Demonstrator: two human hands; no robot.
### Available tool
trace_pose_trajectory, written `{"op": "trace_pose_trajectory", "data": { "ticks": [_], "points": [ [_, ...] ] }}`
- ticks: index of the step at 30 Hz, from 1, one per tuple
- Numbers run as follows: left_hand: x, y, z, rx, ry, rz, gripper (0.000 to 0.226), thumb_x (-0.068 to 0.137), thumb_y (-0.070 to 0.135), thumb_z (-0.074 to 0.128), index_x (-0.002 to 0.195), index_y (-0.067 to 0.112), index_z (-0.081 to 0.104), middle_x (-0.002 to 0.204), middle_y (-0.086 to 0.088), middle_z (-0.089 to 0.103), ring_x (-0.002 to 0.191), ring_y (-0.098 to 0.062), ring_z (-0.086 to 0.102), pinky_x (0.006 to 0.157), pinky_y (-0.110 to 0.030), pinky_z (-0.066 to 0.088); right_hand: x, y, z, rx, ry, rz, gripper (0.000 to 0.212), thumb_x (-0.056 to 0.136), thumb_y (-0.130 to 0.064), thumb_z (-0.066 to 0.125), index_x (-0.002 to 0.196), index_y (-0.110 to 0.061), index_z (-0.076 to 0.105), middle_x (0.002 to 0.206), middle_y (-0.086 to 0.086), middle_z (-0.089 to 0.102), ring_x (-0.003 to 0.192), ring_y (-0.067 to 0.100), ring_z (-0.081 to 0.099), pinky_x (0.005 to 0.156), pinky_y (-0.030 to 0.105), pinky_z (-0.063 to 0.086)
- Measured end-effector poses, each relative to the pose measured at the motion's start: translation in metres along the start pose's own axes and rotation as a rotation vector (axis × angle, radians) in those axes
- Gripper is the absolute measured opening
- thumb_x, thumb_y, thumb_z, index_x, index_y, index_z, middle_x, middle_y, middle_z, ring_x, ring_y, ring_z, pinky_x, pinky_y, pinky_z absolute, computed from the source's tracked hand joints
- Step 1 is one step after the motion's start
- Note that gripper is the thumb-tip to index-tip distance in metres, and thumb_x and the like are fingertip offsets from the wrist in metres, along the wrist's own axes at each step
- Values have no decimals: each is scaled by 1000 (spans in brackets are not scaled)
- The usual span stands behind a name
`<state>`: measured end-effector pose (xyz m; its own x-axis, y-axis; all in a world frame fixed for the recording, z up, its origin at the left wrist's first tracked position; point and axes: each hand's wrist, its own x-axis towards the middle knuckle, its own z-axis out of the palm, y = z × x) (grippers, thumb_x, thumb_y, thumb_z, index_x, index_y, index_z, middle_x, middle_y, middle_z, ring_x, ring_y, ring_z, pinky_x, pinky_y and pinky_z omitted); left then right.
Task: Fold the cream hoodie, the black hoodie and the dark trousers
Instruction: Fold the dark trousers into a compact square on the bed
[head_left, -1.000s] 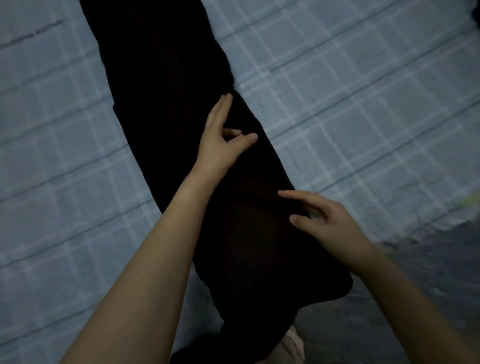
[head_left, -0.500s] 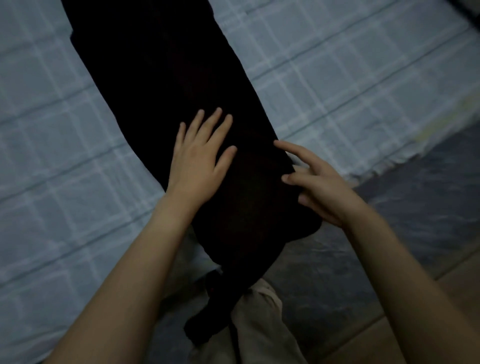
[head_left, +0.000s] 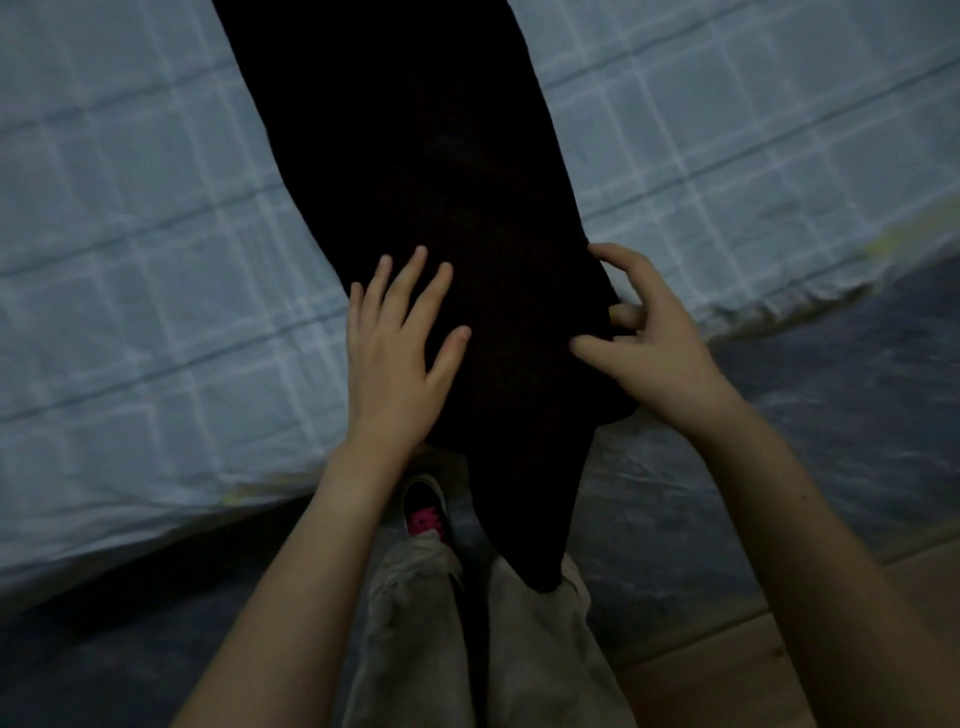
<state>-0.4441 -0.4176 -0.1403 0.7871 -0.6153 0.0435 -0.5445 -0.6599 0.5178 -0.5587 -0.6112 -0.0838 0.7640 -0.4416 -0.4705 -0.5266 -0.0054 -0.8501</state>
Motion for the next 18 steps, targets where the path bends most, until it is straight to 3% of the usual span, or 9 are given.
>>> {"op": "trace_pose_trajectory", "data": {
  "ticks": [5,7,9,11,15,18],
  "points": [
    [-11,8,-1,-150,60,-111,52,93,33,61,142,20,49,155,-2,37,147,-23,21,118,-52,20,-14,8,-24,-66,44,-89,62,90,5,57,134,-38,52,79,-7,67,60,4,58,63,20,50],
    [-15,13,0,-192,103,-165,54,91,32,65,141,19,50,156,-2,34,147,-22,22,119,-48,23,-15,6,-17,-71,7,-83,60,91,-10,66,139,-41,47,88,-9,66,68,3,61,66,19,51],
    [-18,18,0,-214,147,-236,56,90,31,69,142,19,50,157,0,31,147,-20,23,119,-40,23,-12,3,-6,-225,11,-119,74,85,-25,76,144,-44,37,109,-12,64,89,0,63,76,16,52],
    [-20,24,0,-221,169,-284,59,88,30,70,142,19,49,157,2,31,146,-19,23,119,-32,21,-12,1,1,-291,-4,-181,81,84,-18,77,147,-42,33,121,-11,62,102,-1,61,87,23,53],
    [-22,31,-2,-192,151,-270,61,87,33,72,142,19,49,153,4,38,144,-16,27,115,-13,15,-13,-3,-28,102,-128,-85,79,86,9,67,142,-41,41,95,14,75,87,21,75,77,30,60],
    [-27,34,2,-122,42,-222,64,89,36,68,145,18,45,155,2,36,145,-15,25,118,-27,20,-4,9,-44,49,-132,-8,81,88,9,65,149,-35,36,92,12,77,89,24,74,80,30,59]
  ]
}}
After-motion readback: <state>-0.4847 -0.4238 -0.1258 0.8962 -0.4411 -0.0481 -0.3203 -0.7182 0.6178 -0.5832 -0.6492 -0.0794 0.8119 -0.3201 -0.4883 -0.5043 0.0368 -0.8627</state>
